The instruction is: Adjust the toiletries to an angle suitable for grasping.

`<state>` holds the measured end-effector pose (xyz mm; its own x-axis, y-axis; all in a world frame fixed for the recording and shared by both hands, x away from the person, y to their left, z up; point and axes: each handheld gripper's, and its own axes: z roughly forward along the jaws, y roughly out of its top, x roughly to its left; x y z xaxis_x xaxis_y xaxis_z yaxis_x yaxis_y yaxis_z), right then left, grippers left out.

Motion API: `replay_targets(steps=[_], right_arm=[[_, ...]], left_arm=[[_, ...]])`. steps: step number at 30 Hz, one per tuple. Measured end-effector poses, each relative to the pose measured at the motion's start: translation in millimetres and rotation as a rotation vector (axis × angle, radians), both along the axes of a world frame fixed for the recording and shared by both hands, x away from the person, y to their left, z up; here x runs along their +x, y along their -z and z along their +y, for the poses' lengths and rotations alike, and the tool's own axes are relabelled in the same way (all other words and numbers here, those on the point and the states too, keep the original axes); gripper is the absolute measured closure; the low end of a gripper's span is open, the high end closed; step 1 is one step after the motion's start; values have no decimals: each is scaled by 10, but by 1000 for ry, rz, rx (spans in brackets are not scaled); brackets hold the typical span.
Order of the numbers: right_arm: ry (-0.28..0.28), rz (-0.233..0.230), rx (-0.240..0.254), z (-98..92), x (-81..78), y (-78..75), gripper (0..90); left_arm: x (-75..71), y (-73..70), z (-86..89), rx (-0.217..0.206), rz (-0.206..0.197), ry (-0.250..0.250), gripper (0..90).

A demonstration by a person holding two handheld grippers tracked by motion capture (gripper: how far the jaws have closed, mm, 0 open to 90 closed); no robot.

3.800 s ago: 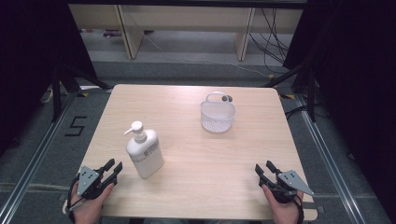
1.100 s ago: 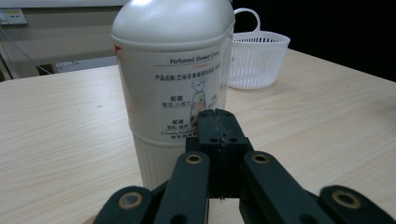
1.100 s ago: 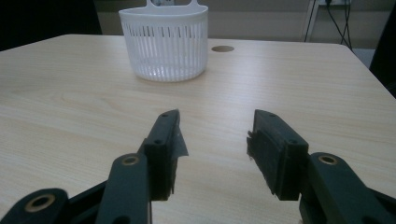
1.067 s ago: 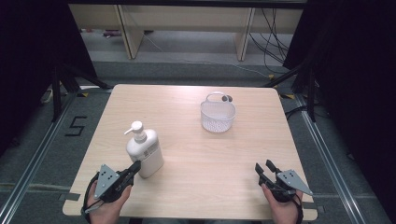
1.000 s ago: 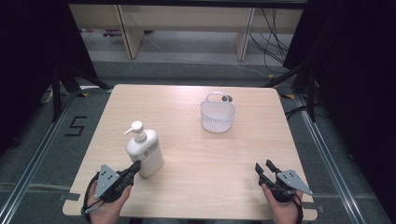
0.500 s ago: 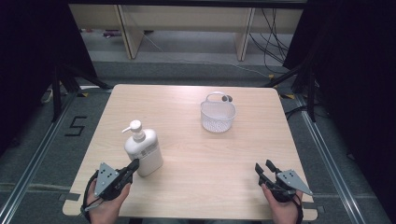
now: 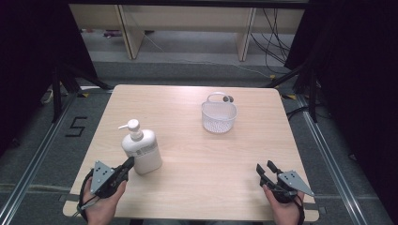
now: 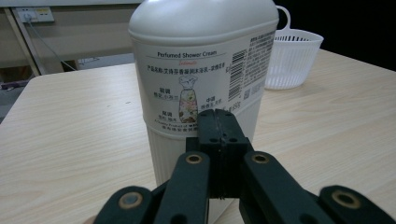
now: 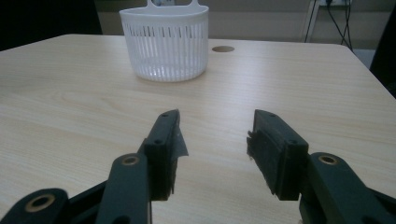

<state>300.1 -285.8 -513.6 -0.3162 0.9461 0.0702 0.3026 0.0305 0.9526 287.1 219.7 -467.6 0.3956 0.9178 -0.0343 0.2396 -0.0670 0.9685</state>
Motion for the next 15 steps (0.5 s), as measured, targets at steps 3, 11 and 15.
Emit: replay_targets(steps=[3, 11, 15], right_arm=[[1, -3, -6, -4, -1, -1, 528], [2, -21, -27, -20, 4, -3, 528], [2, -24, -32, -23, 6, -2, 528]], left_arm=[[15, 0, 21, -1, 2, -6, 900], [74, 19, 98, 0, 10, -39, 900], [98, 29, 127, -3, 13, -46, 900]])
